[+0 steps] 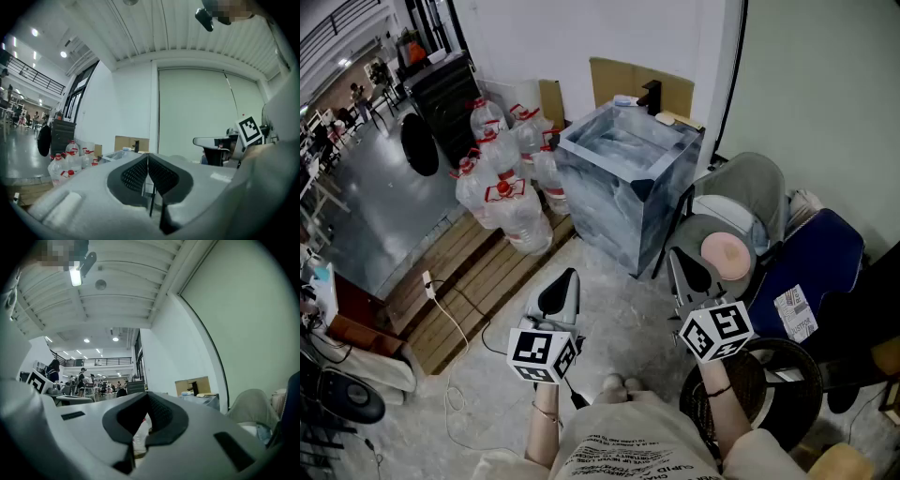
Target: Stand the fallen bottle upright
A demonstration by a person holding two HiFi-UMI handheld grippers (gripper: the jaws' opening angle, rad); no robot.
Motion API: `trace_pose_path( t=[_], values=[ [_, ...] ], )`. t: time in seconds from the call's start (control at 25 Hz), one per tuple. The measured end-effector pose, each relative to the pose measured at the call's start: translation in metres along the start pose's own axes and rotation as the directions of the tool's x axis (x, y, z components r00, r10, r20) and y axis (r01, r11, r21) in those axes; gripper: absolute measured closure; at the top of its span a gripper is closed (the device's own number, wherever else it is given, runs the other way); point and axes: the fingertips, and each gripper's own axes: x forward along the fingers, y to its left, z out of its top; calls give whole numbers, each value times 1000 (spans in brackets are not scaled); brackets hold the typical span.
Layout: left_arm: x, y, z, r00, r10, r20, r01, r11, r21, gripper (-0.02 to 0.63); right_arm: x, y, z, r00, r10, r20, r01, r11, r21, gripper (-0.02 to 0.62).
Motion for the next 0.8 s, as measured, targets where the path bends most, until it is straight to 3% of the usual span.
trace_pose_path(
  t=[0.56, 0.8],
  values=[
    [9, -3, 7, 998, 21, 53, -21, 1000, -11, 578, 0, -17, -1, 999, -14, 34, 13, 999, 30, 592],
    [24, -5, 2, 998, 45, 32, -46, 999, 20, 573, 3, -22, -2, 999, 1, 48, -2, 1000, 19, 592]
  ],
)
